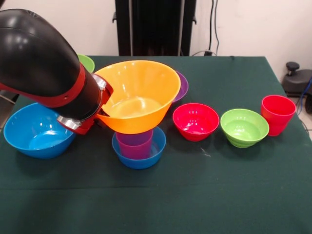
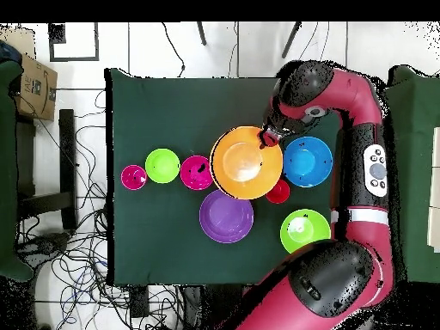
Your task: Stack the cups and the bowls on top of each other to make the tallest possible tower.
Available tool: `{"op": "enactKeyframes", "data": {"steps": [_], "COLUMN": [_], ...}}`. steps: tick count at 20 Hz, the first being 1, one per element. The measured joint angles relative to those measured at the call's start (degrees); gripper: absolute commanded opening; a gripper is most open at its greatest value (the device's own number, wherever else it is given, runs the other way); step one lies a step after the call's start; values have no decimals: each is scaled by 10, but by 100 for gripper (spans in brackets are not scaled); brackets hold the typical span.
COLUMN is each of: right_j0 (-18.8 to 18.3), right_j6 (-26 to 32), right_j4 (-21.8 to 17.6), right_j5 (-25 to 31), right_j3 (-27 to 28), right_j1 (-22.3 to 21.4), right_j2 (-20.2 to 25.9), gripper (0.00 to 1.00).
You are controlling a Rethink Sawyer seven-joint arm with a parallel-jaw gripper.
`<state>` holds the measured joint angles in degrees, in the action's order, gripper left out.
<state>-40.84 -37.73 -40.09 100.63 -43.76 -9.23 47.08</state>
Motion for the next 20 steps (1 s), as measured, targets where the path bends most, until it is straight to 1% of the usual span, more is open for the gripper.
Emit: {"op": "enactKeyframes", "data": {"steps": [7,14,20], "right_j0": [4,19,21], "right_j6": [0,0,0], "right_j4": [-2,-6,-7], "right_j5": [3,9,9], "right_j3": [12,34,36], "right_j1": [1,1,2], "right_j2": [0,0,0], "gripper": [0,0,0]}}
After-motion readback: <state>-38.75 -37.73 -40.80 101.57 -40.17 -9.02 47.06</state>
